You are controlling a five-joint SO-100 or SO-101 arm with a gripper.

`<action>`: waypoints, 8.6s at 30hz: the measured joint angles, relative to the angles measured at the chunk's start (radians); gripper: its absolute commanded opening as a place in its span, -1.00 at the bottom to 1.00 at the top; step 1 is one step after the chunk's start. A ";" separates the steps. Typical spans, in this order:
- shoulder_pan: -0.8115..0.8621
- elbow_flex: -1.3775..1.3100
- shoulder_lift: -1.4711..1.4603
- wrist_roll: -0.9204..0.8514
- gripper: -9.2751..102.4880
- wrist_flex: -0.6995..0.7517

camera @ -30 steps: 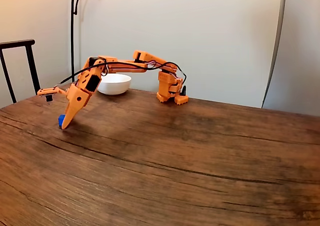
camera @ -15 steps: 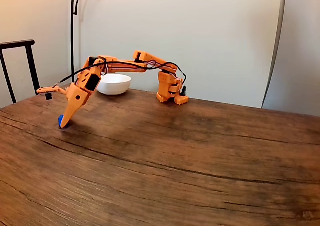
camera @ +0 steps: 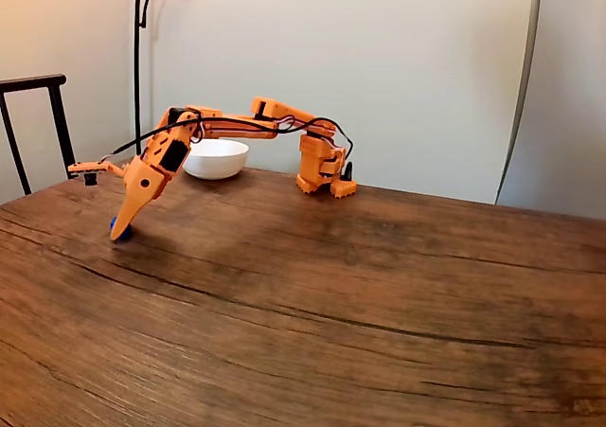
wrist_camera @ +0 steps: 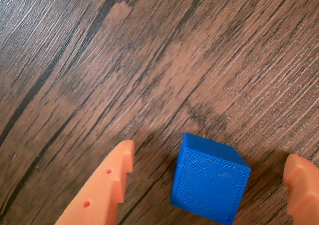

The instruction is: Grasp the cube and drop it in the bowl

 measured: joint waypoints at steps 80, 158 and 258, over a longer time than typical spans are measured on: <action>0.003 -0.029 -0.034 0.023 -0.74 0.091; 0.528 1.264 1.629 0.575 -0.74 0.652; -0.433 2.577 2.982 0.543 -0.84 0.183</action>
